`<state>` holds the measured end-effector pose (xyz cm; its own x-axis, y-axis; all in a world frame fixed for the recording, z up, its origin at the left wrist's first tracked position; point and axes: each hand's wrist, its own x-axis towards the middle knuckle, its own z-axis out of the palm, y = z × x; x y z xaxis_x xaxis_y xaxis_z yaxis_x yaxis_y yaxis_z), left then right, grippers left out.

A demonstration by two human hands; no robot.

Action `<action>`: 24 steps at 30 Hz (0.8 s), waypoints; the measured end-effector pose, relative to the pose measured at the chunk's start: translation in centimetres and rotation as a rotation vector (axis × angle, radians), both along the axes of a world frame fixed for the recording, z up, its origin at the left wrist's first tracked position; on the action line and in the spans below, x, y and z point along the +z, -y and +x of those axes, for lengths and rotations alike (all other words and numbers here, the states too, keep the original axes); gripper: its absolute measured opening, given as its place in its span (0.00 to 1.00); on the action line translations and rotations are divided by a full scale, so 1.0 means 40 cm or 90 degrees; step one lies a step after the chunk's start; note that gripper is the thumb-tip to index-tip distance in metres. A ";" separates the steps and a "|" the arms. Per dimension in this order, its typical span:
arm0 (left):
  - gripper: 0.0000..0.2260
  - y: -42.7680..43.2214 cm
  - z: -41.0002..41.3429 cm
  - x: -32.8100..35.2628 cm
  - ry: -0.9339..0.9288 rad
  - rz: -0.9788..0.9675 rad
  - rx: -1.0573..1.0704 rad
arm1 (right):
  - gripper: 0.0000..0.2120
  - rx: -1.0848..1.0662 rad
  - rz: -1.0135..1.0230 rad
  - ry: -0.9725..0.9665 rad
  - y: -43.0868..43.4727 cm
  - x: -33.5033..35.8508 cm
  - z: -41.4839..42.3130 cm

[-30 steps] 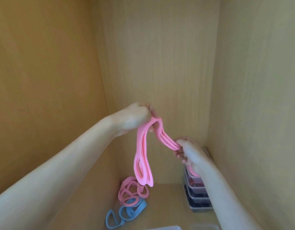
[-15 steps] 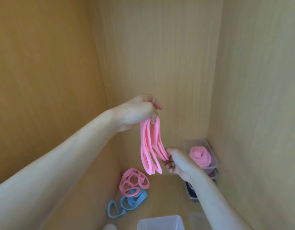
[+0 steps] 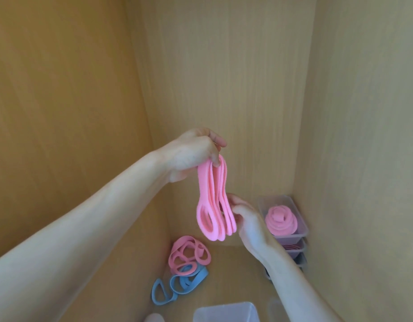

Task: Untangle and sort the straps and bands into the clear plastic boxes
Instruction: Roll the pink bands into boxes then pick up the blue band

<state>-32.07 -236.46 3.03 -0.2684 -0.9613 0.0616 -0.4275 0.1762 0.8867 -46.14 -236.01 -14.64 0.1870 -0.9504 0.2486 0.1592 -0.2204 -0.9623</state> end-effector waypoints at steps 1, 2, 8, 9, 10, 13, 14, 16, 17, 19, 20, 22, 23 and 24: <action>0.16 0.000 0.000 0.002 -0.008 0.002 0.001 | 0.18 0.020 -0.010 0.016 -0.003 -0.004 -0.005; 0.16 0.000 0.001 0.004 -0.017 0.004 0.002 | 0.17 0.030 -0.010 0.020 0.000 -0.006 -0.006; 0.16 0.001 -0.001 0.001 -0.042 0.006 0.012 | 0.37 0.022 -0.027 -0.112 0.000 -0.019 -0.022; 0.16 0.001 -0.001 0.001 -0.045 0.005 0.015 | 0.30 -0.011 -0.039 -0.114 -0.014 -0.007 -0.005; 0.16 0.001 -0.001 0.000 -0.048 0.002 0.018 | 0.24 -0.023 -0.043 -0.096 -0.024 0.001 0.013; 0.16 0.004 0.001 0.000 -0.057 -0.006 0.025 | 0.22 -0.012 -0.063 -0.022 -0.049 -0.018 0.024; 0.16 0.004 0.002 -0.001 -0.059 -0.008 0.028 | 0.21 -0.019 -0.061 -0.016 -0.047 -0.022 0.031; 0.16 0.007 0.004 -0.004 -0.061 -0.012 0.035 | 0.18 -0.032 -0.052 -0.054 -0.050 -0.022 0.042; 0.16 0.009 0.005 -0.005 -0.063 -0.014 0.041 | 0.18 -0.036 -0.051 -0.066 -0.053 -0.023 0.046; 0.16 0.016 0.008 -0.007 -0.068 -0.018 0.054 | 0.17 -0.041 -0.054 -0.077 -0.062 -0.026 0.050; 0.16 0.019 0.009 -0.009 -0.070 -0.020 0.062 | 0.16 -0.052 -0.052 -0.081 -0.063 -0.025 0.053; 0.16 0.024 0.010 -0.012 -0.073 -0.020 0.073 | 0.15 -0.087 -0.047 -0.100 -0.063 -0.025 0.056; 0.16 0.027 0.011 -0.016 -0.076 -0.018 0.078 | 0.15 -0.100 -0.044 -0.108 -0.063 -0.023 0.056; 0.16 0.030 0.012 -0.019 -0.078 -0.016 0.081 | 0.16 -0.108 -0.044 -0.108 -0.065 -0.020 0.054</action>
<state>-31.61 -237.65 2.29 -0.1338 -0.9847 0.1113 -0.3371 0.1508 0.9293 -43.99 -233.41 -15.45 0.0710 -0.9536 0.2927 -0.0476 -0.2964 -0.9539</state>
